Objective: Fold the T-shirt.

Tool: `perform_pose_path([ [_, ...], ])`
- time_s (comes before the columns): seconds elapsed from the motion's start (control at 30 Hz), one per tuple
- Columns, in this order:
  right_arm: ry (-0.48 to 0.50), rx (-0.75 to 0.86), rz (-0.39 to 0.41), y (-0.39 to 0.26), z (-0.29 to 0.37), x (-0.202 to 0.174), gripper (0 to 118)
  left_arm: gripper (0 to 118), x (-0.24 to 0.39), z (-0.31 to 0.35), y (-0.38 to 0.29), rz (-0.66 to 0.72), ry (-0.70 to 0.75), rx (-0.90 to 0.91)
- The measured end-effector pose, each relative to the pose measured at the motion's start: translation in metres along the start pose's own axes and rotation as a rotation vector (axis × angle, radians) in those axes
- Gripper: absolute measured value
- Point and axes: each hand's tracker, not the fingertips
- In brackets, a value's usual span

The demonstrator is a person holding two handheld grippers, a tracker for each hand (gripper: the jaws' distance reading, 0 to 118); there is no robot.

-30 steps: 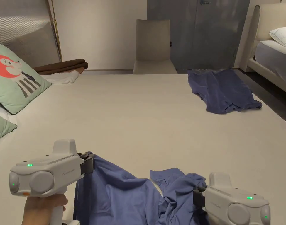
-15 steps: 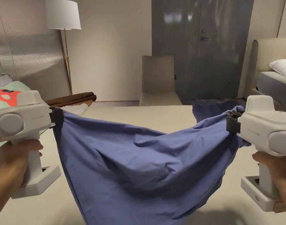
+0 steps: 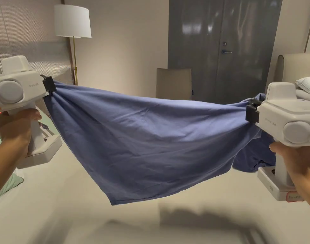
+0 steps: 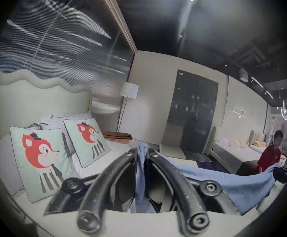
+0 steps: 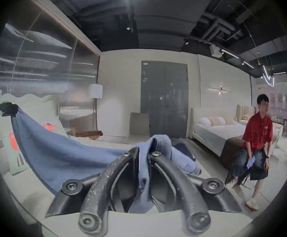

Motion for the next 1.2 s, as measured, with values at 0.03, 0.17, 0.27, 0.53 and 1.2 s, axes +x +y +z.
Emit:
perform_pose_path([
  [0.03,0.002,-0.017,0.009,-0.013,-0.004,-0.004,6,5,-0.004,-0.004,-0.014,-0.012,0.011,-0.022],
  [0.17,0.025,-0.137,0.009,-0.071,-0.018,-0.015,6,5,-0.022,-0.013,-0.077,-0.082,0.042,-0.125],
  [0.27,0.039,-0.236,-0.027,-0.125,-0.028,-0.017,6,5,-0.044,-0.012,-0.130,-0.074,0.057,-0.218],
  [0.53,0.066,-0.472,-0.150,-0.253,0.018,-0.022,6,5,-0.101,0.053,-0.252,0.009,0.108,-0.420],
  [1.2,0.074,-0.627,-0.251,-0.322,0.216,-0.010,6,5,-0.138,0.271,-0.338,-0.022,0.157,-0.660],
])
